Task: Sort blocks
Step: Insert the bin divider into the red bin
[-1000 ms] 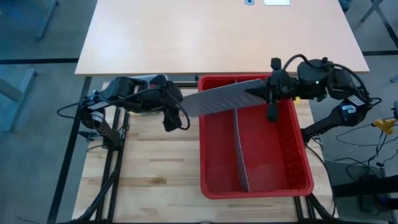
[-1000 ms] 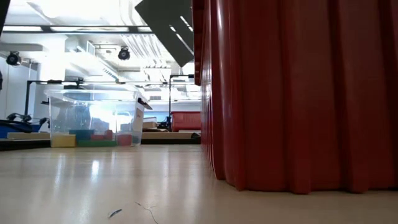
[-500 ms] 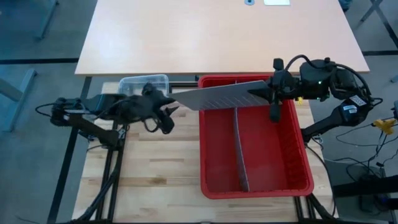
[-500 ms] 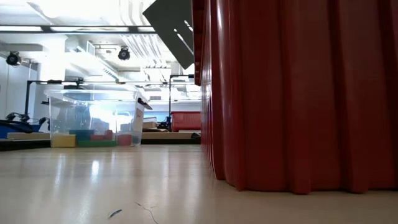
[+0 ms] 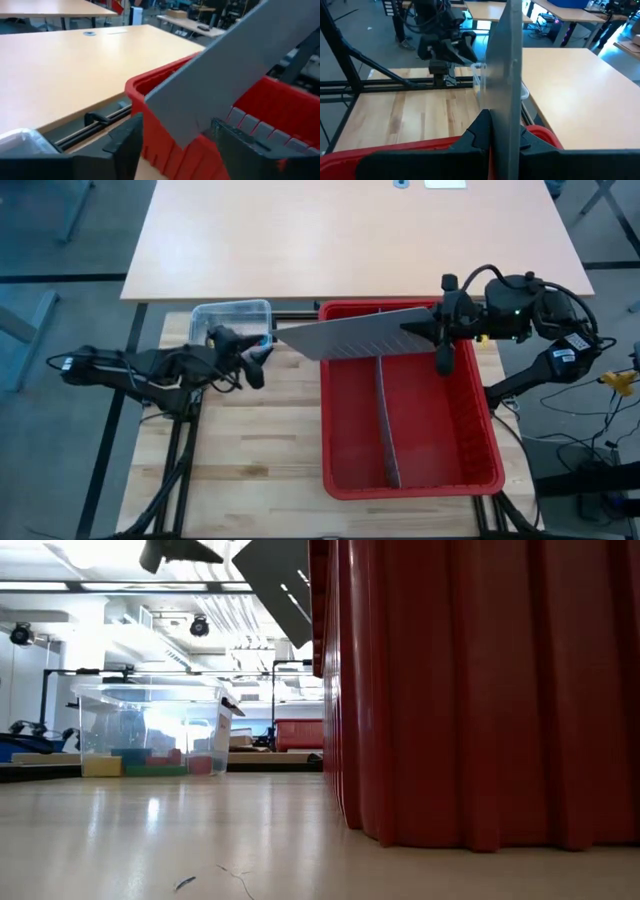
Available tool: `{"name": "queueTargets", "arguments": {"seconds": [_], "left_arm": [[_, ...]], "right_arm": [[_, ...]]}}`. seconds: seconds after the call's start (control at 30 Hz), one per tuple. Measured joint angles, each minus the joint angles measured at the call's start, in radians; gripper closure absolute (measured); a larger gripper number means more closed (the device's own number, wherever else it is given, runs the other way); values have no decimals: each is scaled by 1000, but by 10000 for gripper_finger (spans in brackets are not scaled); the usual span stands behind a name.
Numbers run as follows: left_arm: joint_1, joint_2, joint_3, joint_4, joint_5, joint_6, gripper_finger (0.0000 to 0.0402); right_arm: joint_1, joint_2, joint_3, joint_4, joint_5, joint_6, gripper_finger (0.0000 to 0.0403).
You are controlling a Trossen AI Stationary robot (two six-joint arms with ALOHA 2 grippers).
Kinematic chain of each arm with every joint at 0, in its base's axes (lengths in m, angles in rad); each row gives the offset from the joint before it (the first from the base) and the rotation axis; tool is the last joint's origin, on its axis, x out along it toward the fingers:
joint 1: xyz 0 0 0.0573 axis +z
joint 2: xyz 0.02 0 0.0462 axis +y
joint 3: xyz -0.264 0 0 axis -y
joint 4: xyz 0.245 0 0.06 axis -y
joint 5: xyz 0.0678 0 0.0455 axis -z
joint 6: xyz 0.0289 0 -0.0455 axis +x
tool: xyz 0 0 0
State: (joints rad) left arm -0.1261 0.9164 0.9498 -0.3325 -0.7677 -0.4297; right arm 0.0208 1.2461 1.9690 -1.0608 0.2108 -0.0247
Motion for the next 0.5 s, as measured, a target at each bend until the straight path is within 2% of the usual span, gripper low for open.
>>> {"name": "queueTargets", "arguments": {"seconds": [0.23, 0.5], "left_arm": [[44, 11, -78, 59, 5, -17, 150], [159, 10, -258, 438, 179, 31, 179]], "right_arm": [[0, 0, 0, 3, 0, 16, 403], [0, 0, 0, 3, 0, 40, 403]]}}
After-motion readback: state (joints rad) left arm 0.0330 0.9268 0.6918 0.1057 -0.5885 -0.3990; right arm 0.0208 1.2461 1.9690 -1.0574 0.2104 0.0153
